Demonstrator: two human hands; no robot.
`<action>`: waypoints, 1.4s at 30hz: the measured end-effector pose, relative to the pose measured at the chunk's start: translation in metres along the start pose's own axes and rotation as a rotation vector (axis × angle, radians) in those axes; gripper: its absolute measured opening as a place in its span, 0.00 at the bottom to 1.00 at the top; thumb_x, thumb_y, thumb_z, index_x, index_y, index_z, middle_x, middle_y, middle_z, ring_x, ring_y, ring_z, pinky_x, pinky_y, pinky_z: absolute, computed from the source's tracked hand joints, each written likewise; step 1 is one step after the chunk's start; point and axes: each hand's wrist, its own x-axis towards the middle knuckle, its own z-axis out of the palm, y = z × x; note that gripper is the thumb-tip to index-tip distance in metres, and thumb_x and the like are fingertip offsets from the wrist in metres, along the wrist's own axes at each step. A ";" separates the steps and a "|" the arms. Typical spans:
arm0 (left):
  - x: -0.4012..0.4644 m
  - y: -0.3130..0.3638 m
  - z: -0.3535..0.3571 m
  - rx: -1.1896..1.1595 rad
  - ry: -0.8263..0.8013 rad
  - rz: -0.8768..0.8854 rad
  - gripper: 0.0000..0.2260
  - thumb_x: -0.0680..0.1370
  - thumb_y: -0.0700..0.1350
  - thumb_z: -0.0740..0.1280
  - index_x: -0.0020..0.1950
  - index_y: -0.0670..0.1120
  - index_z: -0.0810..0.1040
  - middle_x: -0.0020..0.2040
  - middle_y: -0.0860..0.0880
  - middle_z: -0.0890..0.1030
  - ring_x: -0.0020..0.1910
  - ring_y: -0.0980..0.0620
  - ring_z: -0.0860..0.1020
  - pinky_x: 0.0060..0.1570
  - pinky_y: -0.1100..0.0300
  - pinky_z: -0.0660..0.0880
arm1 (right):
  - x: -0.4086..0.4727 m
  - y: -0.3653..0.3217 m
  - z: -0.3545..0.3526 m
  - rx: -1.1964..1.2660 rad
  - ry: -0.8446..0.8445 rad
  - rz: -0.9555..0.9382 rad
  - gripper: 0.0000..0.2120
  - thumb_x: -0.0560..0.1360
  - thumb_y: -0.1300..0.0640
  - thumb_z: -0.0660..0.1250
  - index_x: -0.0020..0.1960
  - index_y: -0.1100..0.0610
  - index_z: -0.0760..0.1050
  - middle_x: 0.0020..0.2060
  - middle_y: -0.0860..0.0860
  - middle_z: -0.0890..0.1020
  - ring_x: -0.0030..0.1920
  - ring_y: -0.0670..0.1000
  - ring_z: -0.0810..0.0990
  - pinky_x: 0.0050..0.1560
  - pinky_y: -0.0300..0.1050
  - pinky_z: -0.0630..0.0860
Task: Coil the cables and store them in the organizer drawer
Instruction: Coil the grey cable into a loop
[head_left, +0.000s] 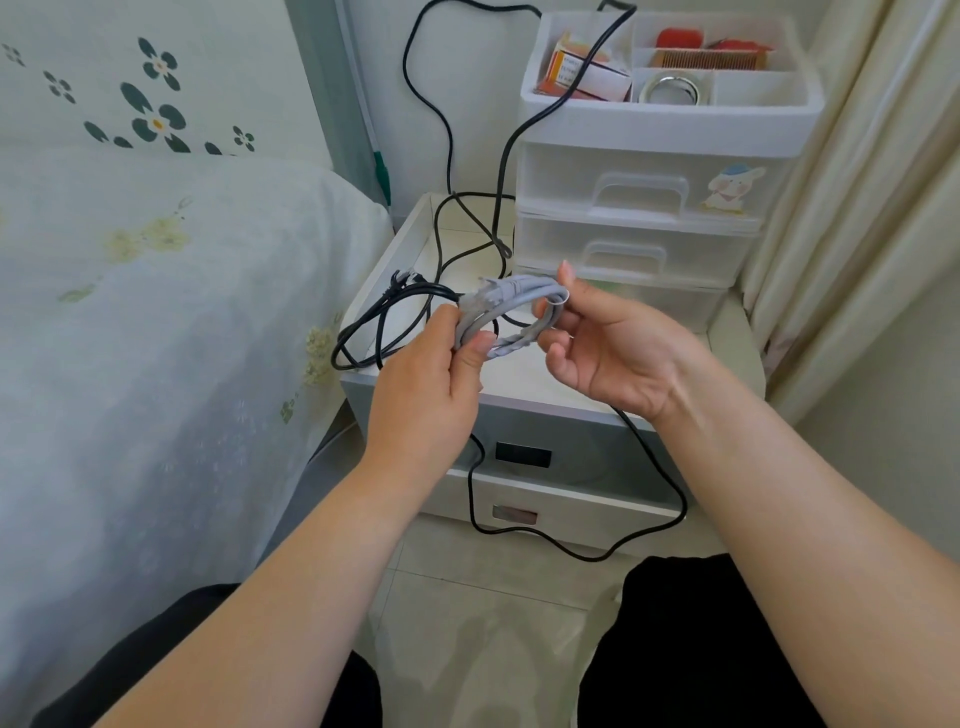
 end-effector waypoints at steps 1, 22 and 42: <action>0.000 0.000 0.001 -0.006 -0.006 -0.017 0.11 0.81 0.52 0.57 0.49 0.45 0.71 0.33 0.45 0.80 0.34 0.47 0.78 0.36 0.47 0.74 | 0.001 0.002 0.001 0.005 0.012 -0.030 0.09 0.74 0.50 0.66 0.43 0.55 0.73 0.33 0.48 0.76 0.27 0.44 0.71 0.27 0.35 0.76; 0.022 0.005 0.013 -0.369 -0.144 -0.503 0.12 0.82 0.52 0.56 0.45 0.46 0.70 0.26 0.46 0.77 0.22 0.56 0.76 0.26 0.67 0.72 | 0.028 0.007 0.011 -0.649 0.415 -0.599 0.15 0.79 0.45 0.59 0.43 0.55 0.76 0.33 0.48 0.77 0.28 0.44 0.70 0.29 0.40 0.70; 0.038 -0.005 0.008 -0.315 -0.198 -0.499 0.12 0.82 0.54 0.55 0.46 0.49 0.71 0.35 0.44 0.79 0.23 0.60 0.77 0.36 0.56 0.78 | 0.085 -0.032 -0.050 0.410 0.714 -0.245 0.28 0.75 0.44 0.66 0.67 0.60 0.66 0.49 0.54 0.77 0.54 0.53 0.79 0.50 0.44 0.79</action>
